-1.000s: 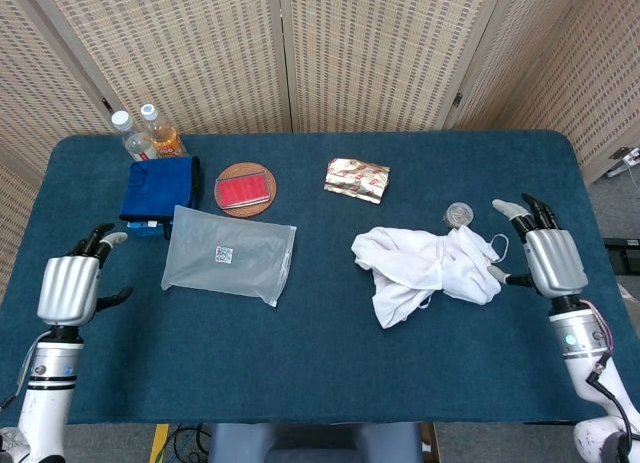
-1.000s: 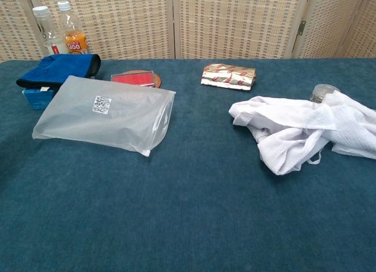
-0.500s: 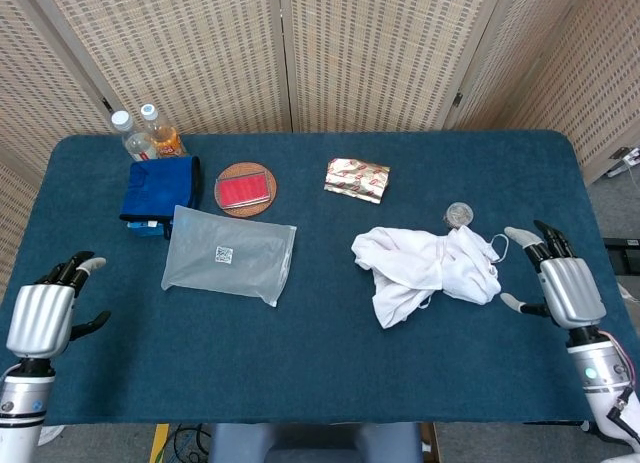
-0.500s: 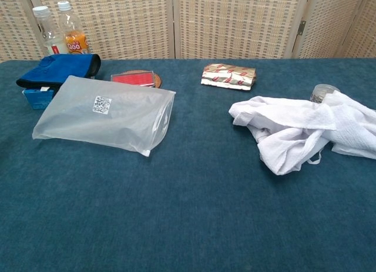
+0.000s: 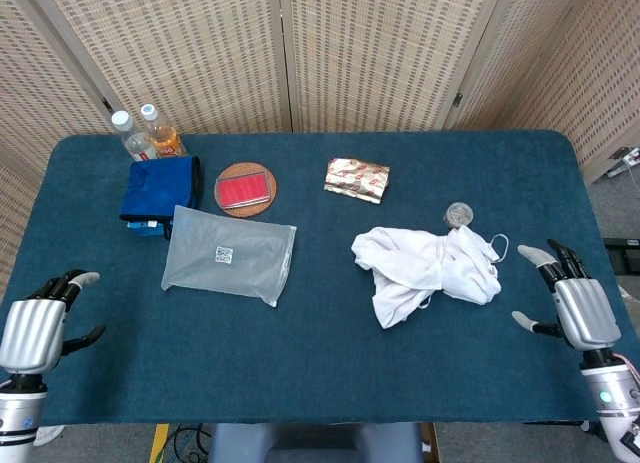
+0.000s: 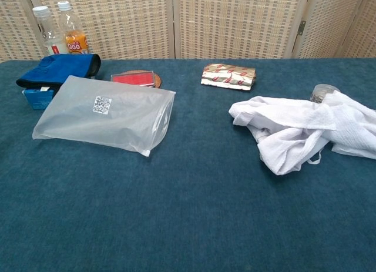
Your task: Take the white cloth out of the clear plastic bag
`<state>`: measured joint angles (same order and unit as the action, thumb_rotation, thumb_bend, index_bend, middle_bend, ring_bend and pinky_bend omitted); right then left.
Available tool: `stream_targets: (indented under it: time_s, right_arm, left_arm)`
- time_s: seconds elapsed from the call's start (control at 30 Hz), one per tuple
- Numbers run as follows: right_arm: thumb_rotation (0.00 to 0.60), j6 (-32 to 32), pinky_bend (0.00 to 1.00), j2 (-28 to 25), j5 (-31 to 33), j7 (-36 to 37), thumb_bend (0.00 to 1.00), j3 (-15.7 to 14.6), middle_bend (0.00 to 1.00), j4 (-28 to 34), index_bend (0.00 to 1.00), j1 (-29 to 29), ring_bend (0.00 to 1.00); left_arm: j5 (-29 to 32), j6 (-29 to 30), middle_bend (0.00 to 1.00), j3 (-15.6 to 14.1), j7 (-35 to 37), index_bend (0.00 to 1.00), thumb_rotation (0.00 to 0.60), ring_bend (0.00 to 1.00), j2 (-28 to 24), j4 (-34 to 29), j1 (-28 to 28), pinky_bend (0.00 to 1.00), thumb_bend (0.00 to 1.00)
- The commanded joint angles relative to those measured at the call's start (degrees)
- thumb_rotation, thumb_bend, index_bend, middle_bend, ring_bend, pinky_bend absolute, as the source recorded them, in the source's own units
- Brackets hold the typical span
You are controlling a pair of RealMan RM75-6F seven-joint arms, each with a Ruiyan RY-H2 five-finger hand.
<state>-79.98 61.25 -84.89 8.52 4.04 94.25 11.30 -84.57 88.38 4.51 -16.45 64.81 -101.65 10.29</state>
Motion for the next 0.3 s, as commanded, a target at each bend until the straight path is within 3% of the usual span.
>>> stream_targets:
  time_s: [0.03, 0.3]
  right_arm:
    - [0.6, -0.3, 0.09, 0.1, -0.1, 0.5, 0.0, 0.1, 0.19, 0.0, 0.17, -0.2, 0.01]
    - [0.6, -0.7, 0.09, 0.1, -1.3, 0.8, 0.0, 0.2, 0.19, 0.6, 0.17, -0.3, 0.01]
  left_arm:
    - [-0.2, 0.0, 0.29, 0.0, -0.4, 0.3, 0.6, 0.33, 0.0, 0.0, -0.2, 0.57, 0.0]
    - [-1.7, 0.5, 0.3, 0.3, -1.3, 0.31, 0.6, 0.33, 0.2, 0.0, -0.1, 0.57, 0.0]
